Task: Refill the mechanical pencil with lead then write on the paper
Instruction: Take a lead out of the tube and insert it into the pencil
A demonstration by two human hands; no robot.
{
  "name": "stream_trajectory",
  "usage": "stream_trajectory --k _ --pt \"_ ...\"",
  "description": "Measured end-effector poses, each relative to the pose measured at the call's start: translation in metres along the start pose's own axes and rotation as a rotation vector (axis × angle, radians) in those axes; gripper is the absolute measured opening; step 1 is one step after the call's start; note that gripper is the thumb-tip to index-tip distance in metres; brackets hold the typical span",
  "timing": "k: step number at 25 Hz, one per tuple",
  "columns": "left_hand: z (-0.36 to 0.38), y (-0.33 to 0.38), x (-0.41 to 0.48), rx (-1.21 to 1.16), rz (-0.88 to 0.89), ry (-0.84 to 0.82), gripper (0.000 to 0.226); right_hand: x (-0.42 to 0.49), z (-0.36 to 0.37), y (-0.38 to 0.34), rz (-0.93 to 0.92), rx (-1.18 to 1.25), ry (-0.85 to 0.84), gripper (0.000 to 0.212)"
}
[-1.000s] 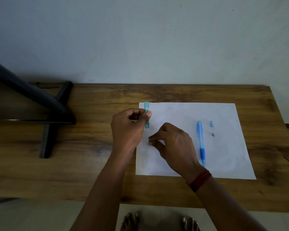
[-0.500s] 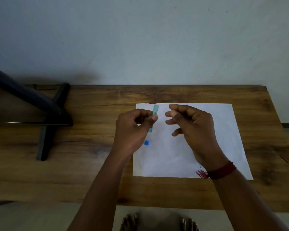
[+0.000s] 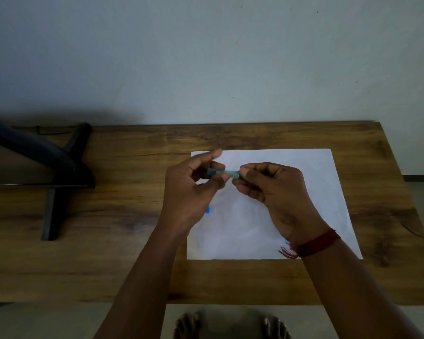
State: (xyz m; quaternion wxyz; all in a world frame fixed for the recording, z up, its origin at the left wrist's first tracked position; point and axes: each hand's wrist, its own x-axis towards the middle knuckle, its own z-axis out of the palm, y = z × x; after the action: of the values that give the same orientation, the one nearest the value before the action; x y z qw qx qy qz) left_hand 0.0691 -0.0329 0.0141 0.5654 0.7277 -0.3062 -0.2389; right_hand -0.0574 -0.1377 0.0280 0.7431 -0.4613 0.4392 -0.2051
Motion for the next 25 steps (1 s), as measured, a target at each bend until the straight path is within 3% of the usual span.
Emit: stream_trajectory --k 4,9,25 --pt "0.003 0.009 -0.001 -0.202 0.029 0.082 0.043 -0.001 0.003 0.005 0.198 0.304 -0.126 0.020" --pt "0.008 0.016 -0.003 -0.234 0.103 0.146 0.034 0.000 0.007 0.008 0.319 0.413 -0.187 0.024" --pt "0.002 0.007 0.008 -0.513 -0.172 0.373 0.030 -0.002 0.002 0.002 0.258 0.185 -0.137 0.018"
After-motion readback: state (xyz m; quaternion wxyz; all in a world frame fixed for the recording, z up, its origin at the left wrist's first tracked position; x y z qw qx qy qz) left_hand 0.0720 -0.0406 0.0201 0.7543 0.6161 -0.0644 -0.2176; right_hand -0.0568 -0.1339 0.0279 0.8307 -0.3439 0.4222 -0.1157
